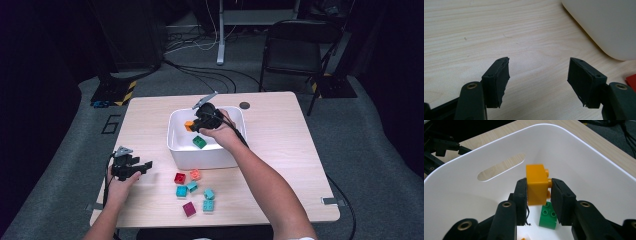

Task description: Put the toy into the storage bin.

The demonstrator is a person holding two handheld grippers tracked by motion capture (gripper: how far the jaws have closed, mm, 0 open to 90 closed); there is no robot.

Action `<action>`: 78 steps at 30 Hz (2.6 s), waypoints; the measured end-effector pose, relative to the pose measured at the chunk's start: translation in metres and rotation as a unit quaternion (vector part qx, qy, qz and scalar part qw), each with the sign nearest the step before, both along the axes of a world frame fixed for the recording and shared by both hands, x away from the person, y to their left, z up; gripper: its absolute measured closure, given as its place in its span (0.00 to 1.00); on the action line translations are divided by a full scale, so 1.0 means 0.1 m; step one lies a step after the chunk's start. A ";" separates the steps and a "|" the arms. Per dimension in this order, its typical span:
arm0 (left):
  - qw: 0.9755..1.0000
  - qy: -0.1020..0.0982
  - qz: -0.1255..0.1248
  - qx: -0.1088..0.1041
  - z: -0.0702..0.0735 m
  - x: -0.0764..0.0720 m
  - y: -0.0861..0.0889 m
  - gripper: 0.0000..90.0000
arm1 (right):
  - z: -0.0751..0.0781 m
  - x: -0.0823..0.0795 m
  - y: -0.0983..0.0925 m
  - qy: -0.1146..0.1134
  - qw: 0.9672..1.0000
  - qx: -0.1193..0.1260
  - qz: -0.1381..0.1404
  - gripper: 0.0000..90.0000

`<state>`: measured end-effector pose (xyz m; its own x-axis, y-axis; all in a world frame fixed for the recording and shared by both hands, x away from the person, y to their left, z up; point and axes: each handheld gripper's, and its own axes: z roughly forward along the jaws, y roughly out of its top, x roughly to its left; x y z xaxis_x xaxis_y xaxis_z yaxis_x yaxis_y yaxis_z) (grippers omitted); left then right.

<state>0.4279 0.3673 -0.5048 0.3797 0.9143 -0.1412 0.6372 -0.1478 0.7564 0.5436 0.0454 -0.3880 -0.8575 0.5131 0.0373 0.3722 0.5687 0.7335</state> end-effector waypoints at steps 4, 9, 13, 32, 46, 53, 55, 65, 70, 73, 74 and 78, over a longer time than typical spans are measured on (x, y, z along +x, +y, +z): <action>1.000 0.004 -0.002 0.001 0.00 0.00 0.00 0.37 | 0.01 0.00 -0.02 0.001 1.000 0.001 -0.013 0.68; 1.000 0.001 0.002 0.001 0.00 0.00 0.01 0.37 | 0.12 -0.08 -0.07 -0.015 1.000 0.011 -0.004 0.67; 1.000 0.001 0.001 0.001 0.00 0.00 0.00 0.37 | 0.29 -0.23 -0.14 -0.029 0.999 0.031 0.005 0.67; 1.000 0.002 0.003 0.003 0.01 -0.01 0.00 0.37 | 0.54 -0.99 -0.40 -0.067 0.994 0.072 0.057 0.67; 1.000 0.002 0.004 0.004 0.01 -0.02 0.00 0.37 | 0.09 -1.29 -0.38 -0.054 0.994 0.059 0.075 0.67; 1.000 0.002 0.003 0.004 0.01 -0.02 -0.01 0.37 | -0.20 -1.36 -0.44 -0.045 0.996 0.051 0.064 0.67; 1.000 0.002 0.003 0.005 0.01 -0.02 -0.01 0.37 | -0.27 -1.38 -0.45 -0.041 0.996 0.053 0.061 0.67; 1.000 0.005 0.001 0.007 0.01 -0.02 -0.01 0.37 | -0.58 -1.50 -0.51 -0.030 0.997 0.046 0.054 0.67; 1.000 0.005 0.001 0.009 0.01 -0.02 -0.01 0.37 | -0.70 -1.55 -0.53 -0.026 0.998 0.038 0.054 0.67; 1.000 0.006 0.001 0.009 0.00 -0.01 -0.01 0.37 | -0.76 -1.58 -0.54 -0.022 0.998 0.038 0.053 0.67; 1.000 0.005 0.001 0.007 0.00 -0.01 -0.01 0.37 | -0.77 -1.60 -0.54 -0.020 0.998 0.038 0.052 0.67; 1.000 0.006 0.001 0.007 0.00 -0.02 -0.02 0.37 | -0.84 -1.63 -0.54 -0.022 0.998 0.031 0.057 0.67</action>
<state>0.4264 0.3656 -0.5049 0.3767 0.9169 -0.1321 0.6464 -0.1580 0.7465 0.3805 -0.0086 -0.4718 -0.9116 0.4101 0.0277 0.2749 0.5582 0.7828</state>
